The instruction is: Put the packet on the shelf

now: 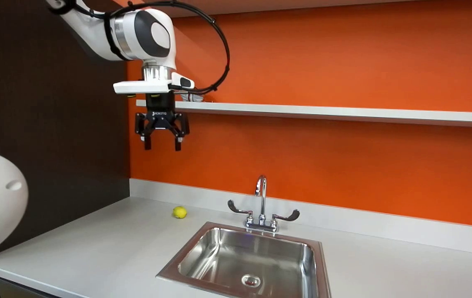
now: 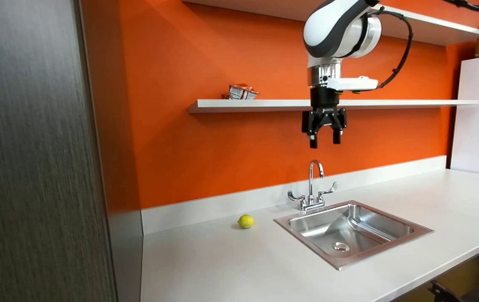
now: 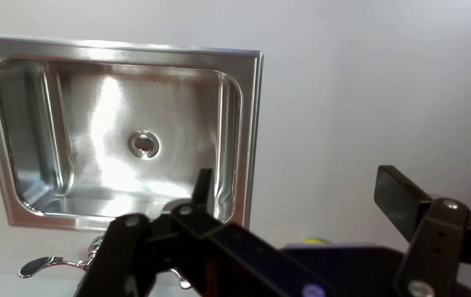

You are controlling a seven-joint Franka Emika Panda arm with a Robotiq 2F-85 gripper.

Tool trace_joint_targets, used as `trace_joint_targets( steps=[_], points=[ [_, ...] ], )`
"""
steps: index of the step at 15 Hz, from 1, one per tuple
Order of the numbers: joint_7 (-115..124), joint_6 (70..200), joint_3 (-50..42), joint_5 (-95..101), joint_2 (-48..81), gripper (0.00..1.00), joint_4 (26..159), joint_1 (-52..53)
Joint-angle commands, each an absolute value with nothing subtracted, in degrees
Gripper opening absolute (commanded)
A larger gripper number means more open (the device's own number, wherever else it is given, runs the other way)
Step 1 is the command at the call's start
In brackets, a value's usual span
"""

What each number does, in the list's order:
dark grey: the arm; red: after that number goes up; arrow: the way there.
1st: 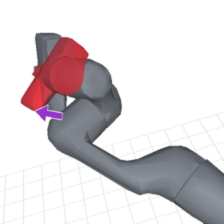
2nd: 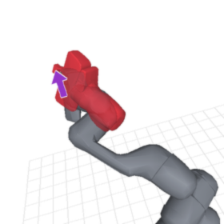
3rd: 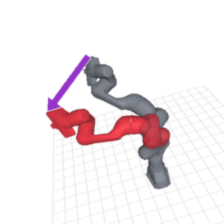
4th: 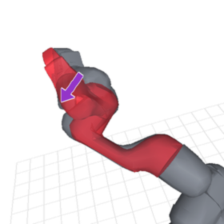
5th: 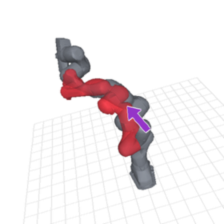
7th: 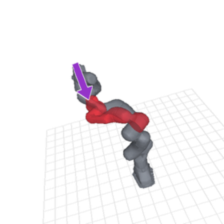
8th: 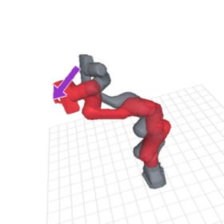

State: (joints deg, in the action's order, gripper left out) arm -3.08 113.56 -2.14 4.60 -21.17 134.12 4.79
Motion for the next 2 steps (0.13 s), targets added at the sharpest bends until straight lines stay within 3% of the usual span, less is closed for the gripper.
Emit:
trace_joint_targets(
  steps=[1,2],
  points=[
    [-3.43,113.46,-1.0,4.16,-21.13,1.0,133.93,3.56],
    [-3.43,113.46,-0.95,4.16,-21.12,1.0,133.84,3.57]
  ],
)
